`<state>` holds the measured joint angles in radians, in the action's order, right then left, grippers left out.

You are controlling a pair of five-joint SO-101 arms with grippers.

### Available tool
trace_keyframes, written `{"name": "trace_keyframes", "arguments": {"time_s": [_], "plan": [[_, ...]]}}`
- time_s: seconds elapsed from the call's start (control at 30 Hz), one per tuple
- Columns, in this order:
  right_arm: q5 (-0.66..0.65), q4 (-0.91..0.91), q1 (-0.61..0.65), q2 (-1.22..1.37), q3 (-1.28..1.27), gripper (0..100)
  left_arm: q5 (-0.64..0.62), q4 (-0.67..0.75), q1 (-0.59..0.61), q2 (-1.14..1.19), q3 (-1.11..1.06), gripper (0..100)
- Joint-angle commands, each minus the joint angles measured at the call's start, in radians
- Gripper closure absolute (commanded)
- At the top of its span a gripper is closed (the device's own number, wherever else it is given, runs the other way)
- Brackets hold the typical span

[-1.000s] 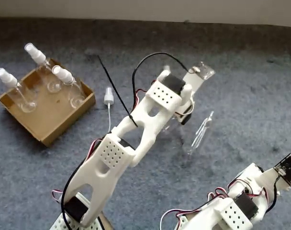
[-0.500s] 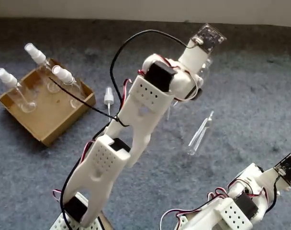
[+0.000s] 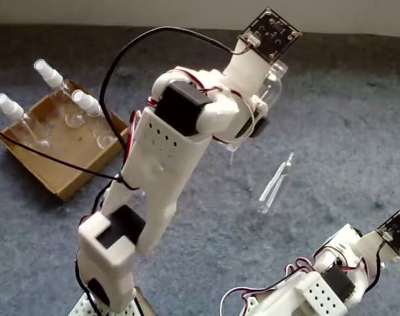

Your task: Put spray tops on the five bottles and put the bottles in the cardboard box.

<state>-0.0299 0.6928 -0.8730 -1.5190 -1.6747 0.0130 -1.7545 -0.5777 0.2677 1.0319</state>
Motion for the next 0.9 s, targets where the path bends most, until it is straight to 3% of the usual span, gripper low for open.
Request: {"name": "trace_keyframes", "arguments": {"time_s": [0.0, 0.47, 0.77, 0.87], "plan": [[-0.012, 0.002, -0.013, 0.002, -0.124, 98.9, 0.009, 0.002, 0.025, -0.239, -0.194, 93], [-0.012, -0.004, 0.005, 0.002, -0.133, 98.8, 0.009, 0.002, 0.16, -0.661, -0.549, 93], [-0.015, -0.004, 0.259, 0.001, -0.108, 98.5, 0.009, 0.002, 0.191, -0.911, -0.722, 93], [-0.017, 0.001, 0.289, 0.001, -0.044, 98.5, 0.009, 0.002, 0.24, -0.974, -0.768, 93]]}}
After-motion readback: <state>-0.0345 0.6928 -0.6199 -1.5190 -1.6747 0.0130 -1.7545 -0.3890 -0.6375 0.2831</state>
